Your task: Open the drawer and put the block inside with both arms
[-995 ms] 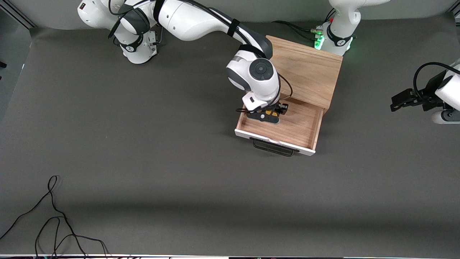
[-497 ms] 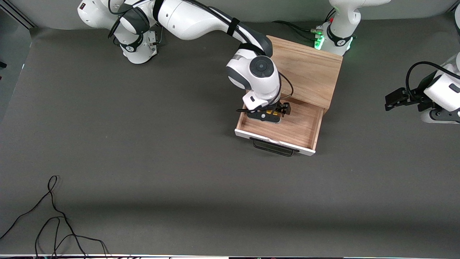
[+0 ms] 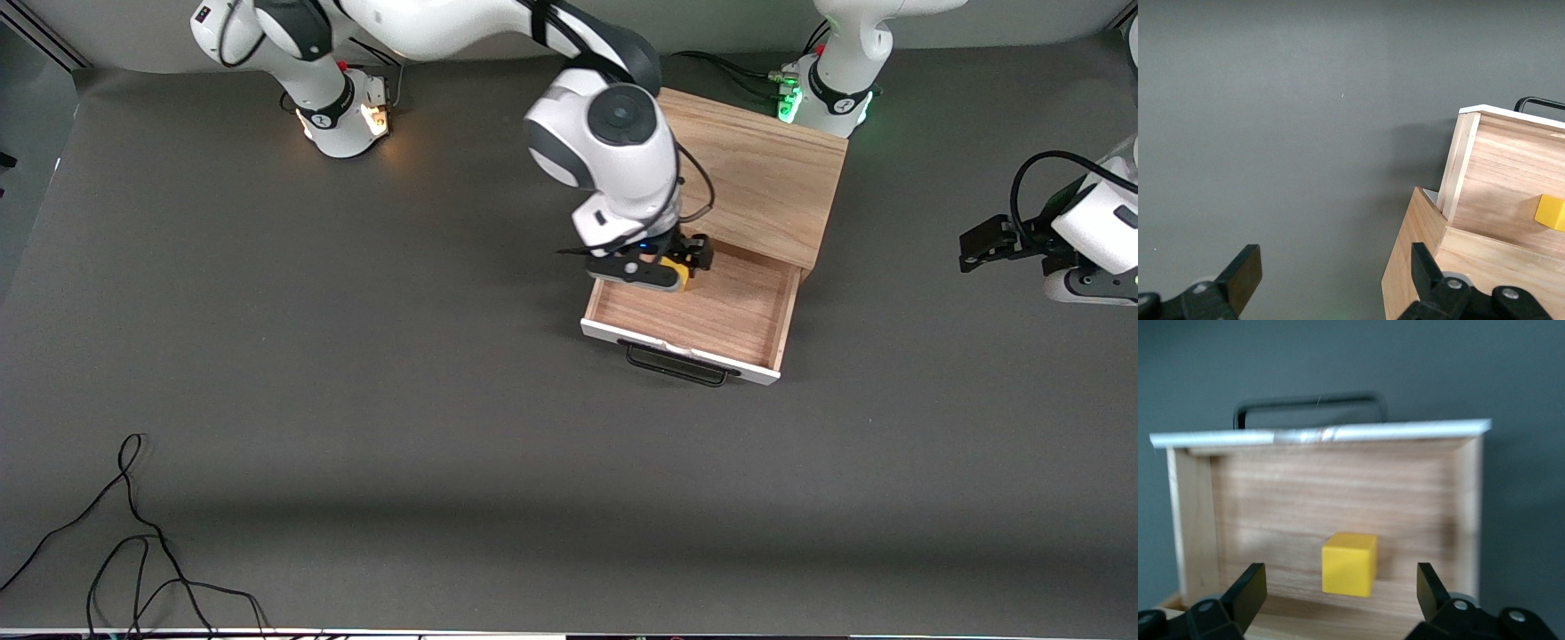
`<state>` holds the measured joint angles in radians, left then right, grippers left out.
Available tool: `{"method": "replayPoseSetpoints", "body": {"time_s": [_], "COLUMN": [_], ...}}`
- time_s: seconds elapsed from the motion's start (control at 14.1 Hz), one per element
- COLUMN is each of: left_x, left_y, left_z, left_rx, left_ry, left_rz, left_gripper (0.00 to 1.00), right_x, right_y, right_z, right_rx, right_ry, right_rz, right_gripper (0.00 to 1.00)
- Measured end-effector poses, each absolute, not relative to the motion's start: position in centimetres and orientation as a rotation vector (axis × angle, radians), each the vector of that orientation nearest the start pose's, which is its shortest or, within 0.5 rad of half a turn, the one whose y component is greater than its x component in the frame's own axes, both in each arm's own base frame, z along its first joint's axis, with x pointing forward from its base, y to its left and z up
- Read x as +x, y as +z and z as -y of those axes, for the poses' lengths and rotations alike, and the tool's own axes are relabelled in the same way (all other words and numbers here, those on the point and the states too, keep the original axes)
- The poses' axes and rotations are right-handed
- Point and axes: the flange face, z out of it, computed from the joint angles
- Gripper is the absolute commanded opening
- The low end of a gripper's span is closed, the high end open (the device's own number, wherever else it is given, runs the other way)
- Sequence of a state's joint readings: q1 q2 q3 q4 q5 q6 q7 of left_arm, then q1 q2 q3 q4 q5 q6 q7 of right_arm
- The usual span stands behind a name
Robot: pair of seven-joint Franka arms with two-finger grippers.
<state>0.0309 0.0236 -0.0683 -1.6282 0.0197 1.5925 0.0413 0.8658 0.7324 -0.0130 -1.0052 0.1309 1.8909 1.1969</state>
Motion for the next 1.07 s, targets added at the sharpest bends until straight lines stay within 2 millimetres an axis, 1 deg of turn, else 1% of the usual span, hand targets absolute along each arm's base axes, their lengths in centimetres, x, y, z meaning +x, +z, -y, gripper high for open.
{"method": "replayPoseSetpoints", "body": {"time_s": [0.14,0.21,0.28,0.36,0.43,0.5,0.64,0.71,0.78,0.92,1.07], "left_x": [56.0,56.0,56.0,55.9,55.9,55.9,55.9,55.9,55.9,55.9,55.9], "left_y": [58.6,58.5,58.5,58.5,58.5,58.5,58.5,58.5,58.5,58.4,58.3], "left_z": [1.8,1.7,1.7,1.7,1.7,1.7,1.7,1.7,1.8,1.9,2.1], "left_rx": [-3.119,-3.119,-3.119,-3.119,-3.119,-3.119,-3.119,-3.119,-3.119,-3.118,-3.118], "left_ry": [0.103,0.105,0.107,0.108,0.110,0.110,0.111,0.113,0.114,0.115,0.118], "left_rz": [-0.123,-0.122,-0.122,-0.122,-0.122,-0.122,-0.122,-0.123,-0.124,-0.128,-0.134], "left_gripper": [1.00,1.00,1.00,1.00,1.00,1.00,1.00,1.00,1.00,1.00,1.00], "right_x": [51.9,53.3,54.8,56.3,57.8,59.3,61.9,62.7,63.2,62.8,61.4], "right_y": [49.1,51.6,53.7,55.3,56.4,57.1,57.8,58.0,58.2,59.0,60.0], "right_z": [-53.6,-50.3,-46.8,-43.3,-39.8,-36.2,-29.1,-25.5,-21.9,-15.9,-11.6], "right_rx": [-2.920,-2.932,-2.950,-2.967,-2.981,-2.992,-3.007,-3.010,-3.011,-3.011,-3.010], "right_ry": [0.043,0.047,0.053,0.057,0.059,0.063,0.072,0.077,0.082,0.083,0.047], "right_rz": [-0.567,-0.568,-0.545,-0.504,-0.463,-0.429,-0.374,-0.352,-0.346,-0.383,-0.410], "right_gripper": [1.00,1.00,1.00,1.00,1.00,1.00,1.00,1.00,1.00,1.00,1.00]}}
